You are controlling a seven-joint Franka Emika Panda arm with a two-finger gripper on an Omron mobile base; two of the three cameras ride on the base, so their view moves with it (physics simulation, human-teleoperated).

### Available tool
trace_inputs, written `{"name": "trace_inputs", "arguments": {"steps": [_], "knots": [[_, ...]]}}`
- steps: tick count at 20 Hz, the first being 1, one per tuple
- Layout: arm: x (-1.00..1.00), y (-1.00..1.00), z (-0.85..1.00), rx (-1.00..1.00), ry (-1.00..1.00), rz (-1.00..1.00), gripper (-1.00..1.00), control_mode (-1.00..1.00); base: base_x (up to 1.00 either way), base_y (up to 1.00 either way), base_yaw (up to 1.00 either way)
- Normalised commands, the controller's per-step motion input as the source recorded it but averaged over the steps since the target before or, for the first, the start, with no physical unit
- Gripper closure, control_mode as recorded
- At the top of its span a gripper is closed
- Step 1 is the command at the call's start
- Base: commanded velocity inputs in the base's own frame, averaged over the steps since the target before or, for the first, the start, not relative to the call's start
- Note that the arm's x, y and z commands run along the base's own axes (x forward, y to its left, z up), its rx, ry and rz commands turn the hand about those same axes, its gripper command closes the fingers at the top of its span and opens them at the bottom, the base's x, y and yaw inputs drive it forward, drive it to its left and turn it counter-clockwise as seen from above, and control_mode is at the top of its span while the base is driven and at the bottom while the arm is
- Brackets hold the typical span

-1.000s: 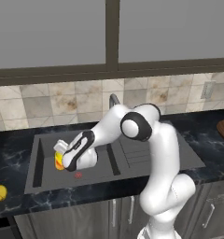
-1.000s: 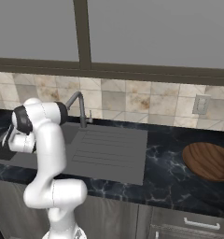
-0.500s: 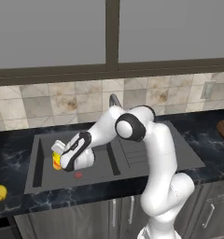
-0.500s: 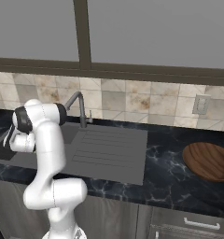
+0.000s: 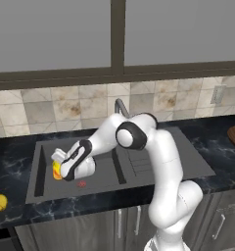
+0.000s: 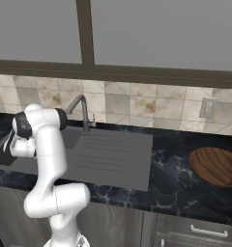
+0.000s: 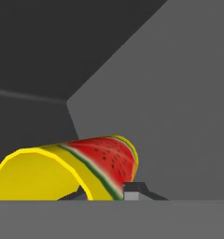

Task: Remove the lemon and bell pepper from the sink. Then move the bowl and cup from the counter to the sink for washing.

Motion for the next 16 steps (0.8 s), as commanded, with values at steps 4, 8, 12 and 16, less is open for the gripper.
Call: {"name": "trace_inputs", "arguments": {"steps": [4,8,12,16], "knots": [[0.16,0.04,-0.16,0.0,0.06,0.0,1.0,-1.0,0.0,0.0,0.0],[0.15,0.02,-0.13,0.0,0.02,0.0,1.0,-1.0,0.0,0.0,0.0],[0.14,0.0,-0.12,0.0,0.0,0.0,1.0,-1.0,0.0,0.0,0.0],[0.16,0.0,-0.13,0.0,0.0,0.0,1.0,-1.0,0.0,0.0,0.0]]}}
